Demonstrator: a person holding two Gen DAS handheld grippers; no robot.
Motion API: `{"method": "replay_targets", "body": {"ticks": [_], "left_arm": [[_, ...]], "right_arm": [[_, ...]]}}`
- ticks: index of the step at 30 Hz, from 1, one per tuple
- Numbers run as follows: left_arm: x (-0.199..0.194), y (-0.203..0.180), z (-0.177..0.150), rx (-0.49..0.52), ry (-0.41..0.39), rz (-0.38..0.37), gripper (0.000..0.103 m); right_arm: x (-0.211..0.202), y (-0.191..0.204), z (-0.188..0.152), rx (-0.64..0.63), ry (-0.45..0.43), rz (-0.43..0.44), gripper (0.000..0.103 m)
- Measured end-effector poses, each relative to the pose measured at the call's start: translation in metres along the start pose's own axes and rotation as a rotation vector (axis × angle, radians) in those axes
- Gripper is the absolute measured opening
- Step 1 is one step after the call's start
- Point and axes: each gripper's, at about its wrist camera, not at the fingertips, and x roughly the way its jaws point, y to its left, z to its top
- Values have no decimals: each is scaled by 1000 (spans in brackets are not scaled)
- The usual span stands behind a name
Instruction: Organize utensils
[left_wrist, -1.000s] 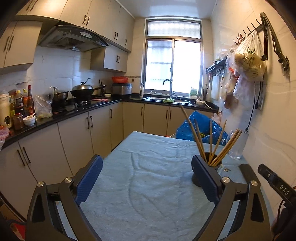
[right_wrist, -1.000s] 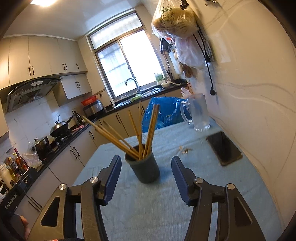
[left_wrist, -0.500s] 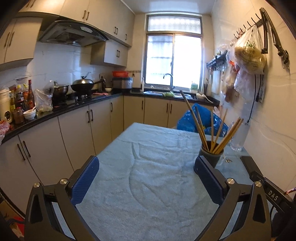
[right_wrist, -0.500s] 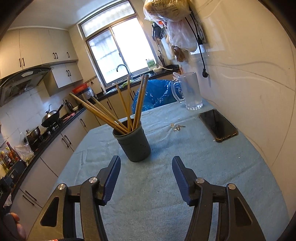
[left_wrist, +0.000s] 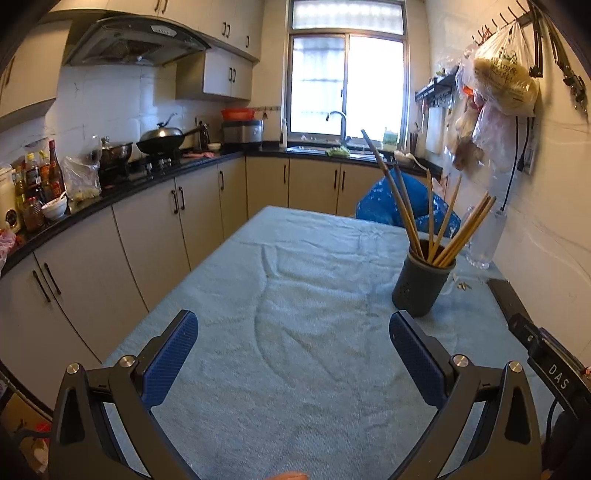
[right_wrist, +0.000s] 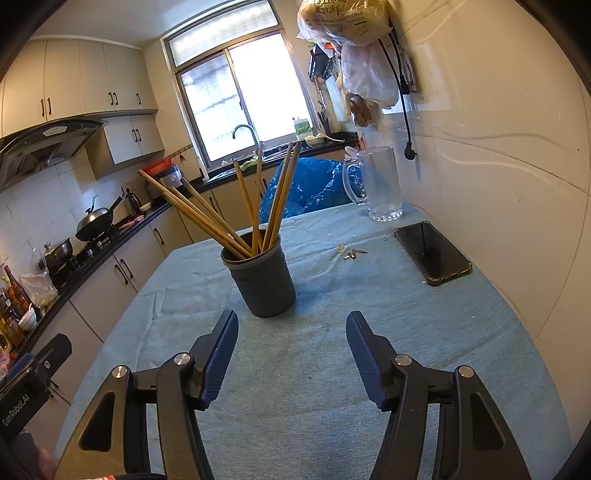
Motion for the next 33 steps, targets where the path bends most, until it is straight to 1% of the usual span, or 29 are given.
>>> {"method": "replay_targets", "body": {"ticks": [10,20,33], "left_arm": [[11,-6,-5,34,62,15,103],[20,-8,-9,37,116,-19,103],[24,-10,-11,42,137,-39,103]], "right_arm": [[0,9,-2,-34,-8,-21,67],[2,17,-7,-73,-3,-38,68],[1,21,-10,-98,-8,-52,70]]}}
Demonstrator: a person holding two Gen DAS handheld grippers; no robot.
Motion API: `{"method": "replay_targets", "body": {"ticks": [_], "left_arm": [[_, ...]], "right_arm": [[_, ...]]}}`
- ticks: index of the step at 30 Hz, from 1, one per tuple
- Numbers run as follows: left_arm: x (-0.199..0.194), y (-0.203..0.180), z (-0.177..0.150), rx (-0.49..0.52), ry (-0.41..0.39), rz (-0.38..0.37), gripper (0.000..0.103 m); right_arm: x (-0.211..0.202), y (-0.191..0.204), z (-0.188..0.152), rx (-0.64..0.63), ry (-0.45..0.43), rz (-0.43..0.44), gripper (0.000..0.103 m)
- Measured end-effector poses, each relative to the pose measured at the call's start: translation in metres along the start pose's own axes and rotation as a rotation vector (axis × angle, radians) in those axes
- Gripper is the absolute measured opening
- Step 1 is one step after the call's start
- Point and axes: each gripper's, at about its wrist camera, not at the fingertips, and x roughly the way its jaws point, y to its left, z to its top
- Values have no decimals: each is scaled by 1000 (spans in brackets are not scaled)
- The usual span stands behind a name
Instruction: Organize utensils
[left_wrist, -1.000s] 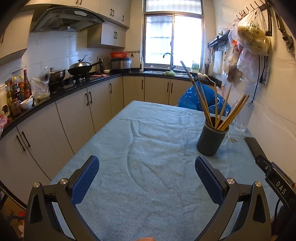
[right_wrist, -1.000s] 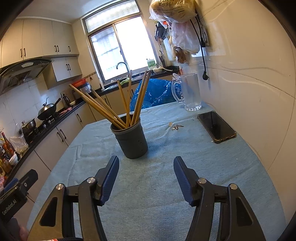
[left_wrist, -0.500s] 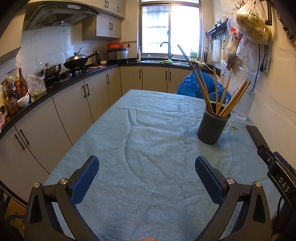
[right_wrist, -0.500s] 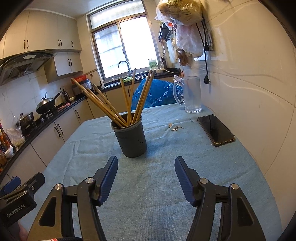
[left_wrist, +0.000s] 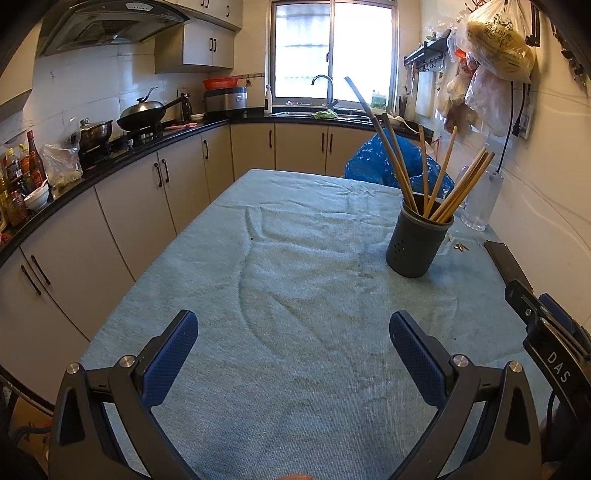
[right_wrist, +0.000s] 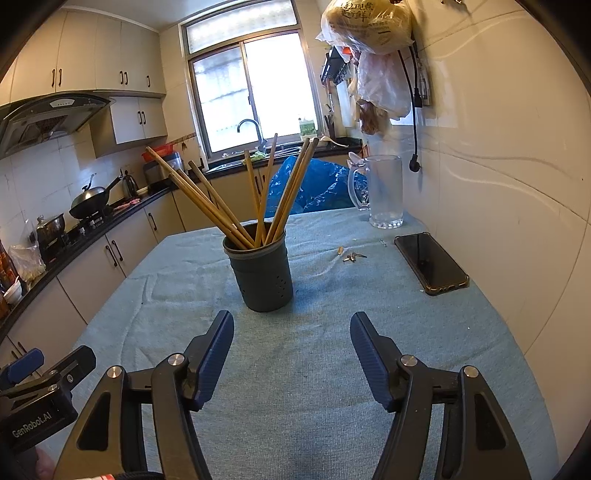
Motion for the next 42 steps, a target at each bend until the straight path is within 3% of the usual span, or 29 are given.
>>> {"method": "replay_targets", "body": {"ticks": [42], "left_arm": [[6,6,-7,9,33,-18,103]], "right_arm": [[1,-1,-3,-9,-8,-18,73]]}}
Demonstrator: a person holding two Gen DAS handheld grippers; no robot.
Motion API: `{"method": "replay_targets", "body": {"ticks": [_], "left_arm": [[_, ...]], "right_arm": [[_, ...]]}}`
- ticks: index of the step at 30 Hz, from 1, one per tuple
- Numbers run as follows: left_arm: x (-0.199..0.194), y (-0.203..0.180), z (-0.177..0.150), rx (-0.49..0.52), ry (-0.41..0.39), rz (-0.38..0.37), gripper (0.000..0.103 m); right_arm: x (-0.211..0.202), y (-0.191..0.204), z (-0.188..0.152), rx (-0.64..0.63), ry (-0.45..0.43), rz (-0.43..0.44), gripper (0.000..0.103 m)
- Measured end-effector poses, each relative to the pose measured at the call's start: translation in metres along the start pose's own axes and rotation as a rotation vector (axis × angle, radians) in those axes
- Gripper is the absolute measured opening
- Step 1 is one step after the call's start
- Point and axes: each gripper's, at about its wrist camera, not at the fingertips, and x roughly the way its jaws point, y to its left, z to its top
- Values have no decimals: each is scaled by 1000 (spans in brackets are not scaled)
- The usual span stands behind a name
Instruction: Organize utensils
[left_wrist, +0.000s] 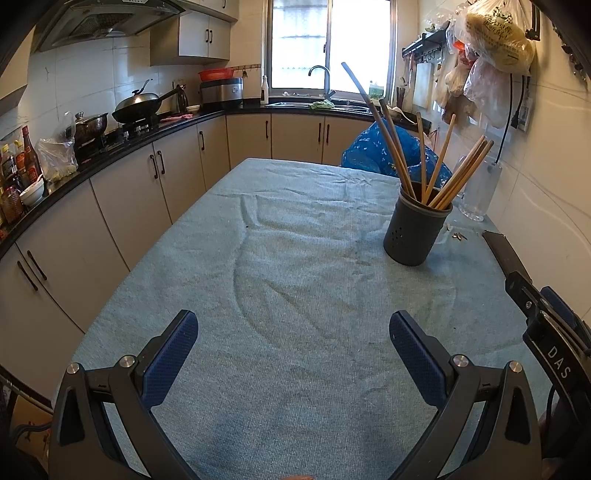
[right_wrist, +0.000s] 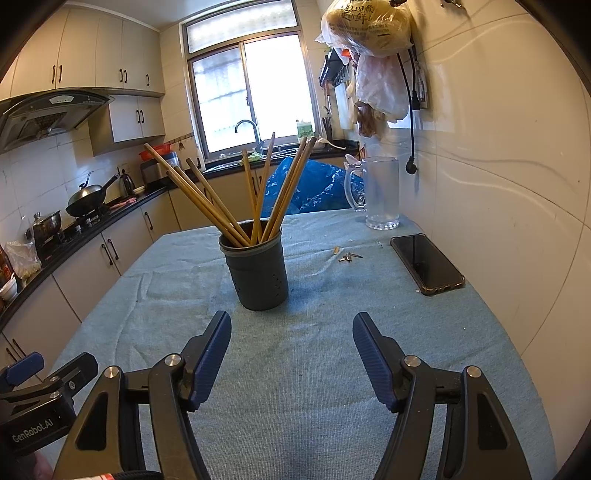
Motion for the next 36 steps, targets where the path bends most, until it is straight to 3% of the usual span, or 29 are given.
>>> {"method": "replay_targets", "body": {"ticks": [36], "left_arm": [[-3,1,-3,19,-11,-23,103]], "right_arm": [[-7,-1,4,-7,-58,-9,75]]}}
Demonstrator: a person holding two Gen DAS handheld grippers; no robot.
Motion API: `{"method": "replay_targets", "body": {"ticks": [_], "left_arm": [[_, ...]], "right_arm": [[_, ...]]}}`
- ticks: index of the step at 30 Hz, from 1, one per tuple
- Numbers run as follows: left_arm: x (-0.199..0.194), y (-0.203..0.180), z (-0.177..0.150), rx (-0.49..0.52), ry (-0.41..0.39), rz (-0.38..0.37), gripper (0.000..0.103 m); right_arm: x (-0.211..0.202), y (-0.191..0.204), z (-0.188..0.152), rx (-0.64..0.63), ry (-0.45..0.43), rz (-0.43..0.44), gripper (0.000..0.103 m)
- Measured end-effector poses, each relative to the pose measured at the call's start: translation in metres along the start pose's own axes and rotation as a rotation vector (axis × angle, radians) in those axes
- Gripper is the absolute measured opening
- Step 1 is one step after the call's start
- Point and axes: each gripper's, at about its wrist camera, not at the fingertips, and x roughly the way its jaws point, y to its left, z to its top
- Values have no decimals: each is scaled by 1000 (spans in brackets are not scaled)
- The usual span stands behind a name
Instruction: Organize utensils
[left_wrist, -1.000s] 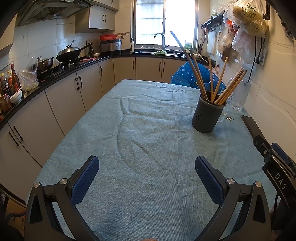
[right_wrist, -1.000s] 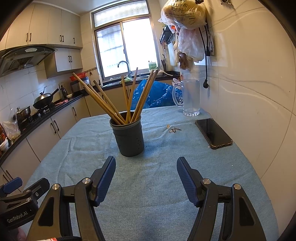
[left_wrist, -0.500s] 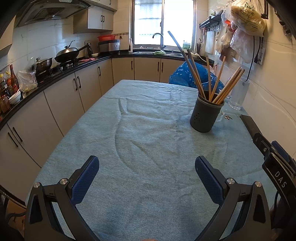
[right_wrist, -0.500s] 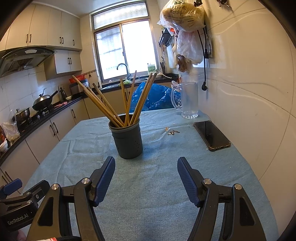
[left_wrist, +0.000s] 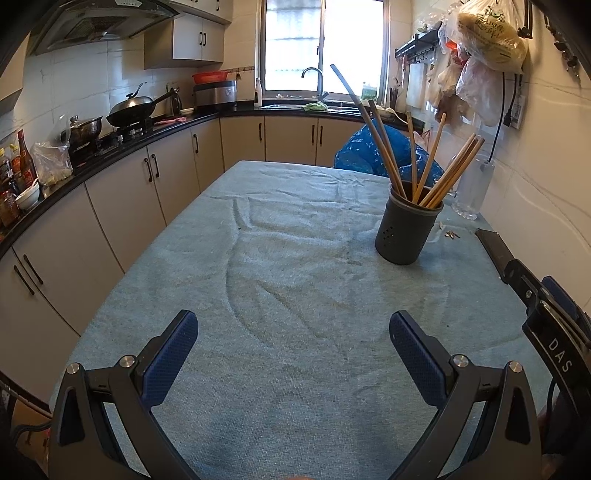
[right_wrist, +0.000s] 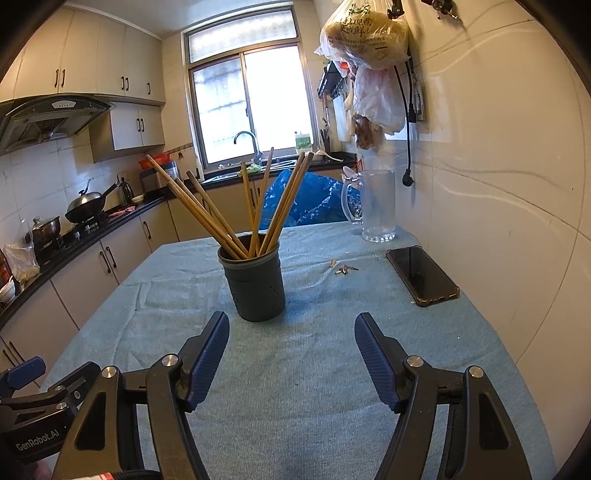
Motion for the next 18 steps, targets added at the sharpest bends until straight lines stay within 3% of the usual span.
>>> {"method": "replay_targets", "body": {"ticks": [18], "left_arm": [[-11,-2,1,12,-38,-10,103]], "right_arm": [[-7,-6,3,0,-66,-5,78]]}}
